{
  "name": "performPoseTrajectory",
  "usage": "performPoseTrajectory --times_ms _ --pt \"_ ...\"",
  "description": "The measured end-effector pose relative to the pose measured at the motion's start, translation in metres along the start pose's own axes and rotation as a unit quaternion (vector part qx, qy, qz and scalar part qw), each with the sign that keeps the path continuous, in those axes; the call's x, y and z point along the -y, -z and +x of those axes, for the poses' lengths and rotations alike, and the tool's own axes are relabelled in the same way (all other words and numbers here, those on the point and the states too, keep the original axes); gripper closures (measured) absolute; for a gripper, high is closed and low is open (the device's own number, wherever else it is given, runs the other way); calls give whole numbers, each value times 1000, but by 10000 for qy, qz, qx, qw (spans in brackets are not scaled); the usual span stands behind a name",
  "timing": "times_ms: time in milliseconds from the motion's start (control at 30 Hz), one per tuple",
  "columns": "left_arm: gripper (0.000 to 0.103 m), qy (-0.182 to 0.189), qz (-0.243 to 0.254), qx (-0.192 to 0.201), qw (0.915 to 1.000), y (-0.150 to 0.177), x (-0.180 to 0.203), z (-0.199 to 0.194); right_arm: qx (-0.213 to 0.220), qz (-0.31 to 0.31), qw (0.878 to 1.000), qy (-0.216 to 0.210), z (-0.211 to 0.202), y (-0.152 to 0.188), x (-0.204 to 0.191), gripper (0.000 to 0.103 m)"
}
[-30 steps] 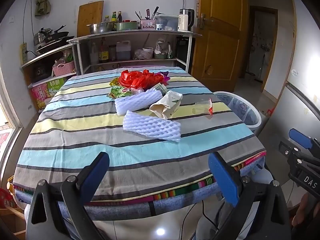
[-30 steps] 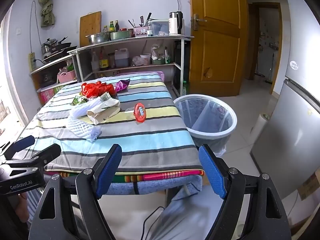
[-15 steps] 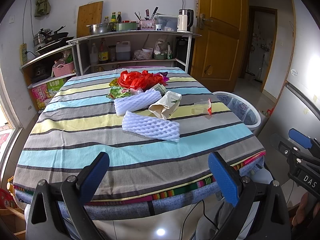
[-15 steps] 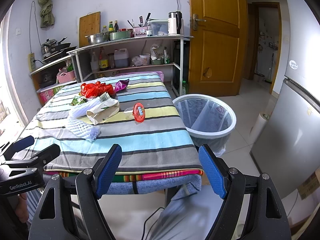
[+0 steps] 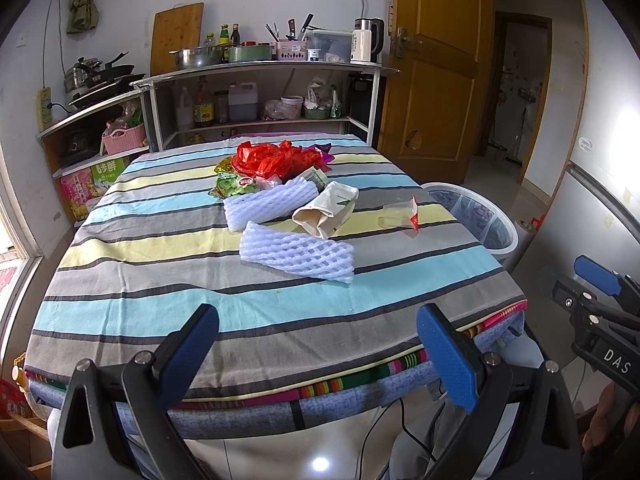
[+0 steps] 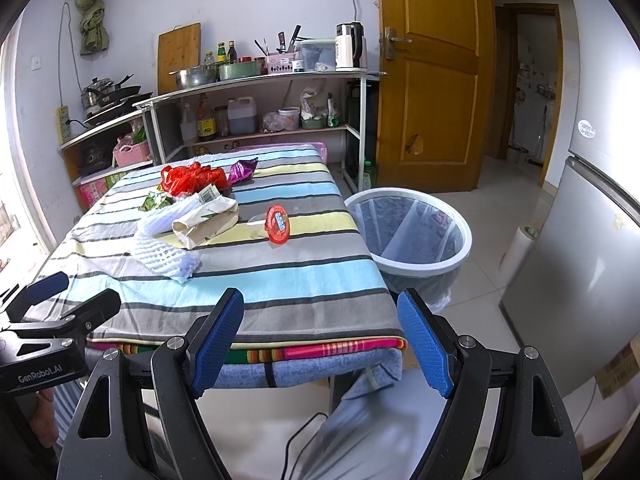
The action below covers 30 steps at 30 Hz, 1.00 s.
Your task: Collect trash
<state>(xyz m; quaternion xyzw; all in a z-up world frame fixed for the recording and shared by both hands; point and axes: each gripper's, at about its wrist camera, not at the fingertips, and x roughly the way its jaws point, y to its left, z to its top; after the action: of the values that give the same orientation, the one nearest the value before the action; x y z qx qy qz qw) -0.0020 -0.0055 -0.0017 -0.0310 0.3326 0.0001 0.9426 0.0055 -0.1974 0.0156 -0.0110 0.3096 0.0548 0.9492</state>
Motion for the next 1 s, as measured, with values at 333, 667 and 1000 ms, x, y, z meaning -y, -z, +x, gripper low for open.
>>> performPoseTrajectory --times_ms 333,667,1000 --pt "2 72 1 -18 10000 -2 4 -2 17 33 10000 64 -6 -1 5 23" --pt "2 163 4 -64 9998 -3 12 0 53 78 9999 130 -11 -2 12 23" --pt "2 153 -6 -65 9999 -3 11 0 39 67 9999 99 -10 -1 10 23"
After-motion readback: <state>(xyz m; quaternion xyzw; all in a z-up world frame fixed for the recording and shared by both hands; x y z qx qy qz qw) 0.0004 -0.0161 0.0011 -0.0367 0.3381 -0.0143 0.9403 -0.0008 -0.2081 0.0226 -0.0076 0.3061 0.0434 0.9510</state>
